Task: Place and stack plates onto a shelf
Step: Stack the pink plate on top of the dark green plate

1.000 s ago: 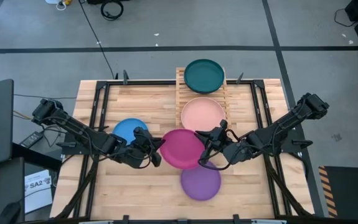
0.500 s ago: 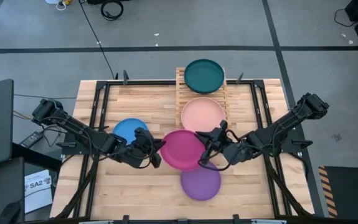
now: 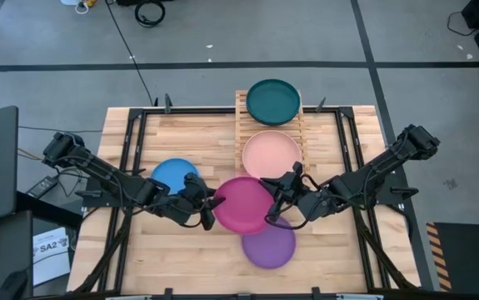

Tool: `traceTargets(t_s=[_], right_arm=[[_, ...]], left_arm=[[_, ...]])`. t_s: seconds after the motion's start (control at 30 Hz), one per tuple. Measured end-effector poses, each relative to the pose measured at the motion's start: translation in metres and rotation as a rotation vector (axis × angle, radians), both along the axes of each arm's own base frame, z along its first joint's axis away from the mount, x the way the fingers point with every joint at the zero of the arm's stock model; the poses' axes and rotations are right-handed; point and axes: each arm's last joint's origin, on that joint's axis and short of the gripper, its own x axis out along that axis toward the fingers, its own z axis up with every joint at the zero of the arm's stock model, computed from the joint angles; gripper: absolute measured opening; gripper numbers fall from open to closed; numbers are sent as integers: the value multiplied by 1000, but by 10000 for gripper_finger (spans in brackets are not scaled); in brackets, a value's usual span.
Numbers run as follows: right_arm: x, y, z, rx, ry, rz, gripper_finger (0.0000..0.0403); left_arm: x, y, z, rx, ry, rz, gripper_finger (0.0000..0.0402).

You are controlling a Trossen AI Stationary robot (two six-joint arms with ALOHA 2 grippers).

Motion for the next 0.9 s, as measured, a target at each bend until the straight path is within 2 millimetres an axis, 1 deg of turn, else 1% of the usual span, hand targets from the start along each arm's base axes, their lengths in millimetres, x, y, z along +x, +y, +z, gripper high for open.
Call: traceTargets(t_s=[0.13,0.27,0.4,0.63,0.83,0.9], right_arm=[[1,-1,0,-1,1,-5,21],[2,-5,0,-5,3,-17,19],[4,-9,0,-6,3,-32,18],[7,-15,1,0,-4,-47,16],[6,-19,6,-21,-10,-49,15],[5,-22,10,-26,-23,-56,15]], left_arm=[[0,-1,-1,-15,20,-48,176],[-1,-4,1,-28,45,-172,193],[-4,-5,4,-40,39,-189,192],[-19,-5,16,-58,22,-220,189],[-28,-7,23,-106,8,-247,188],[-30,-9,22,-122,28,-271,188]])
